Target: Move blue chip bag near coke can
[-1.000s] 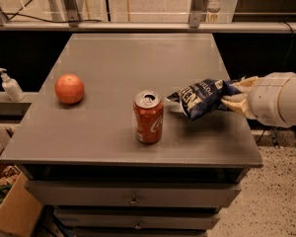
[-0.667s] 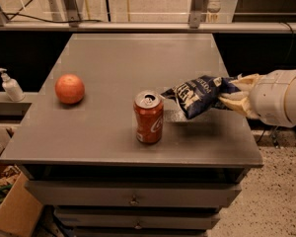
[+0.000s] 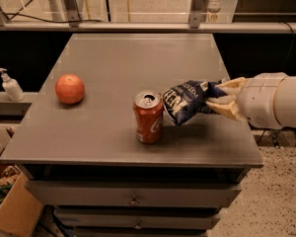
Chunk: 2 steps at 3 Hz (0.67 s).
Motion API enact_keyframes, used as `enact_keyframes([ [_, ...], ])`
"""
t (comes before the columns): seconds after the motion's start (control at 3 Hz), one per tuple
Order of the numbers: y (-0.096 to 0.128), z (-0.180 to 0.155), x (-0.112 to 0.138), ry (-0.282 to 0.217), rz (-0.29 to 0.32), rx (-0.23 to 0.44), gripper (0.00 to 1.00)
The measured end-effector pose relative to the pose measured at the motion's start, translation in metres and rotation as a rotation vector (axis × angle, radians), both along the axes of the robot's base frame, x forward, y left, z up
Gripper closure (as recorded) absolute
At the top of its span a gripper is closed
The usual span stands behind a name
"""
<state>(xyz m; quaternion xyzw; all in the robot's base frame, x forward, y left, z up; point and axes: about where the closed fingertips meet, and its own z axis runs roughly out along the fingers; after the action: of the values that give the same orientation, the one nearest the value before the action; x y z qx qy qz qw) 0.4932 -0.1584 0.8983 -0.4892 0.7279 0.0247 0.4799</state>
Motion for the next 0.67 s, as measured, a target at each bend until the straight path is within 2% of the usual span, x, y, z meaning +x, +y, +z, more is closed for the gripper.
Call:
enact_keyframes([
  [0.67, 0.0191, -0.0179, 0.0003, 0.042, 0.071, -0.048, 1.00],
])
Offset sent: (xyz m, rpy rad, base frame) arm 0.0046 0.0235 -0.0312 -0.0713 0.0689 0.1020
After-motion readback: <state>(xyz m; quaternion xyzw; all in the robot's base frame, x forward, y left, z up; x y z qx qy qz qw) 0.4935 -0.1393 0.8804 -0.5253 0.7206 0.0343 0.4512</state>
